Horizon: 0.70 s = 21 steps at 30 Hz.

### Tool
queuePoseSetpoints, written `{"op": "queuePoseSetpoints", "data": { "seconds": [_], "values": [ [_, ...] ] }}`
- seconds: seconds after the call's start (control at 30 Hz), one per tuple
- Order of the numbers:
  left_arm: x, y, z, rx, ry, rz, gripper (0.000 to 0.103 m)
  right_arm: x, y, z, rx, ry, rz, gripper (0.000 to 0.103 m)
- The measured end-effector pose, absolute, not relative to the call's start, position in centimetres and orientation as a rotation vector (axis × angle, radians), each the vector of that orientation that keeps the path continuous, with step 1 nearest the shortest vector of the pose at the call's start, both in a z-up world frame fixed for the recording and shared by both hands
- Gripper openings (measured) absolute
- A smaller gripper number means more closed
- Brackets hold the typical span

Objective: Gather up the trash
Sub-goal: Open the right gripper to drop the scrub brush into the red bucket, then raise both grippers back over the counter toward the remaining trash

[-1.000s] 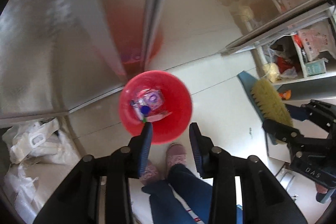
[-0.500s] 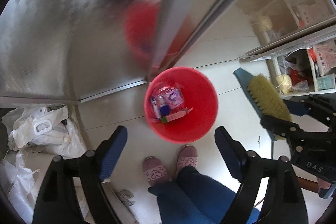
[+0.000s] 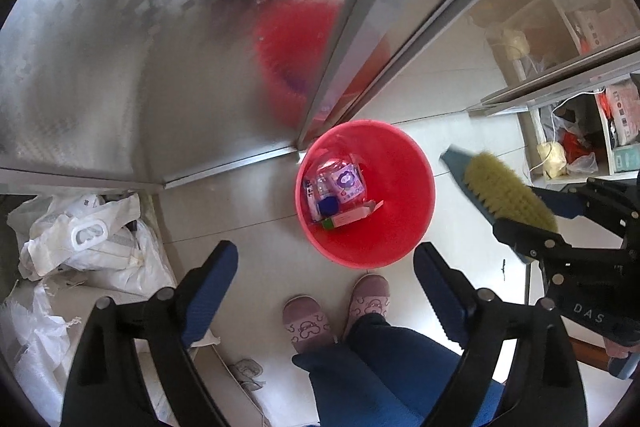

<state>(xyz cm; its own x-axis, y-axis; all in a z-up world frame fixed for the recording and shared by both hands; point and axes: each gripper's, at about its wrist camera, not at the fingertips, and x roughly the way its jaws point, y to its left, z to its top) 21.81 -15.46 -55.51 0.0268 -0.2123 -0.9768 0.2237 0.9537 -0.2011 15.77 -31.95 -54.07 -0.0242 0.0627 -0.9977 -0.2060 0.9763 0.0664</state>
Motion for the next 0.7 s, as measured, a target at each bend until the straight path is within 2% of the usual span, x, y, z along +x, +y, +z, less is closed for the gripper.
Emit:
{"op": "queuePoseSetpoints", "data": {
  "seconds": [0.03,0.07,0.13,0.2,0.27,0.37,0.5,0.7],
  "values": [
    [21.7,-15.5,-55.5,0.009,1.505,-0.336,0.088,15.7,-31.9,-54.1,-0.118,1.579,0.214,0.046],
    [21.6,-15.5,-55.5,0.007,1.505,-0.336,0.088,15.6,-31.7,-54.0,-0.124,1.575,0.216,0.059],
    [21.4,-15.3,-55.4,0.004,1.506,-0.339,0.088,15.4,-31.5,-53.7,-0.136,1.558,0.23,0.066],
    [21.1,-15.2,-54.9,0.009,1.499,-0.341,0.088,15.2,-31.5,-53.4,-0.147,1.547,0.234,0.068],
    [20.7,-15.2,-54.4,0.016,1.492,-0.349,0.088,15.0,-31.5,-52.9,-0.151,1.532,0.225,0.076],
    [20.2,-15.3,-52.9,0.022,1.481,-0.362,0.088,14.7,-31.6,-51.9,-0.129,1.528,0.221,0.08],
    [19.4,-15.2,-49.5,0.031,1.456,-0.369,0.088,14.2,-31.6,-49.1,-0.146,1.499,0.177,0.08],
    [17.7,-14.8,-39.9,0.039,1.377,-0.357,0.088,12.8,-31.5,-40.3,-0.159,1.419,0.185,0.084]
  ]
}}
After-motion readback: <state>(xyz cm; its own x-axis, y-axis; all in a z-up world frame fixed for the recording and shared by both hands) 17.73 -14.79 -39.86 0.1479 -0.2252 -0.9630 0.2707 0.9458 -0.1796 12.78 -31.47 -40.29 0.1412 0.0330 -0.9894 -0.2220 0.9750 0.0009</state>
